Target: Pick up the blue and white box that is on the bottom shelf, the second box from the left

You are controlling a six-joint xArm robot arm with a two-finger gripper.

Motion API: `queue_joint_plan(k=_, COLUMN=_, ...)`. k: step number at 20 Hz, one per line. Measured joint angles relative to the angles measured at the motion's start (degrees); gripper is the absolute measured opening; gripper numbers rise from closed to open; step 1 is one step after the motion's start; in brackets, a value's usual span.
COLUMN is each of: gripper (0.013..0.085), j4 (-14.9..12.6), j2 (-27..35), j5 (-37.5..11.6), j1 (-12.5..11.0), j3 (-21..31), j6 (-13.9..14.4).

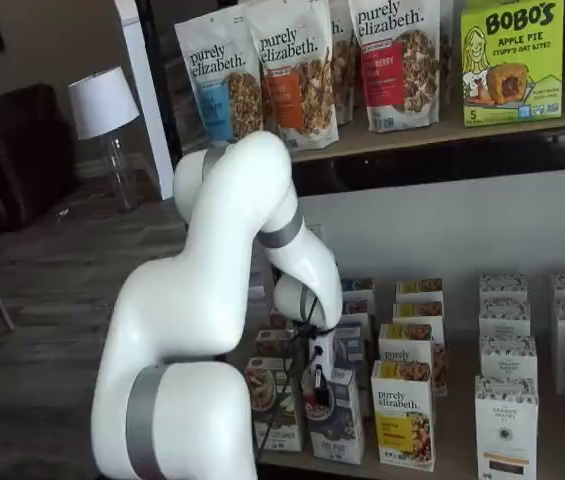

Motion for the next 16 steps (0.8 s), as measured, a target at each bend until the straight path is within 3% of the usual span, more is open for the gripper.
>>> queue_joint_plan(k=5, gripper=0.065, j4=0.69, j2=-0.06, j5=0.08, j1=0.09, j3=0.13, j6=-0.54)
queue_joint_plan(k=7, gripper=0.057, j4=0.98, j2=-0.21, j5=0.1, j1=0.11, j3=0.32, j6=-0.79)
queue_joint_plan(k=13, gripper=0.045, j4=1.79, j2=-0.89, j5=0.13, j1=0.16, j3=1.15, j6=-1.48)
queue_joint_plan(k=16, gripper=0.045, j4=1.21, j2=-1.23, j5=0.18, j1=0.16, j3=1.53, j6=-0.97)
